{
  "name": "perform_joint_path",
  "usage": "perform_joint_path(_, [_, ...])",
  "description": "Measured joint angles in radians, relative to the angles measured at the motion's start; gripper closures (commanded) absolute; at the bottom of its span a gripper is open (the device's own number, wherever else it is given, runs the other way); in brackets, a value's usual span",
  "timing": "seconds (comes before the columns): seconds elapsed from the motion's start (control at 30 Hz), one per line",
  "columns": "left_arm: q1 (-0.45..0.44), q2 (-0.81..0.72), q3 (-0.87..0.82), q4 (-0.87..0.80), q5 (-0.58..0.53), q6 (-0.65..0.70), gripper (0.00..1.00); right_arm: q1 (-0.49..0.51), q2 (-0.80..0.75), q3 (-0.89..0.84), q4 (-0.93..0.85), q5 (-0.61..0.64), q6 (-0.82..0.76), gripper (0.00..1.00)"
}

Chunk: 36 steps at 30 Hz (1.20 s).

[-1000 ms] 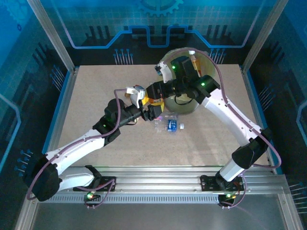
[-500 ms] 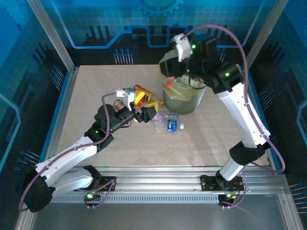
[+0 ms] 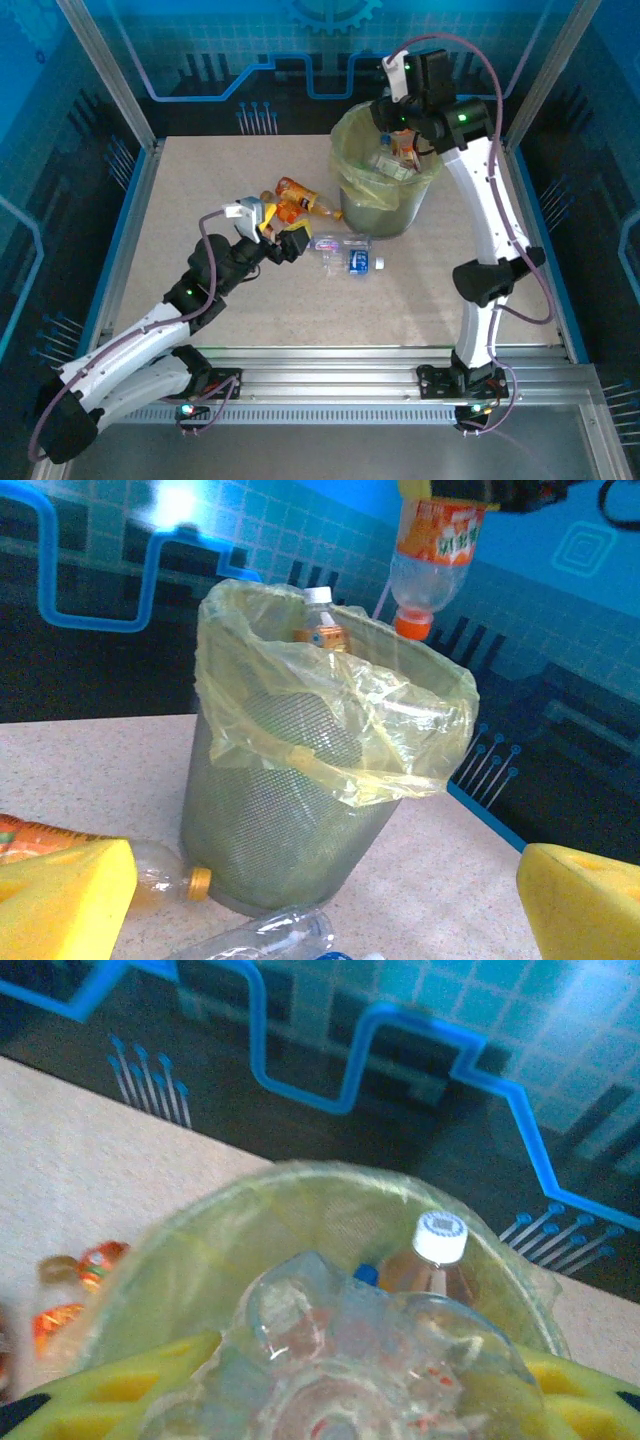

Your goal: Put the plastic bottles in the bin

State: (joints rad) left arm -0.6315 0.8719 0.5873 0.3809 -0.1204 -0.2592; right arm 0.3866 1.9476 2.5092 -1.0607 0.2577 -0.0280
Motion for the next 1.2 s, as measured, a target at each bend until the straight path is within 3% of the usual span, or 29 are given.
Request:
perform_joint_path(0.37, [0.000,-0.002,-0.001,-0.037,-0.042,0.000,0.01,-0.030,0.064,-0.018,-0.062,0.071,-0.030,0.54])
perform_joint_path(0.57, [0.000,-0.002,-0.002,-0.041,-0.050,0.000,0.01,-0.046,0.064,-0.090,-0.061,0.076,-0.027,0.38])
perform_joint_path(0.8, [0.000,-0.002,-0.002,-0.047,-0.064,0.000,0.01,-0.050,0.064,-0.166,-0.061,0.044,-0.013,0.12])
perform_joint_path(1.2, [0.000,-0.002,-0.002,-0.054,-0.075,0.000,0.01,-0.048,0.042,-0.187,-0.059,-0.095,0.027,0.10])
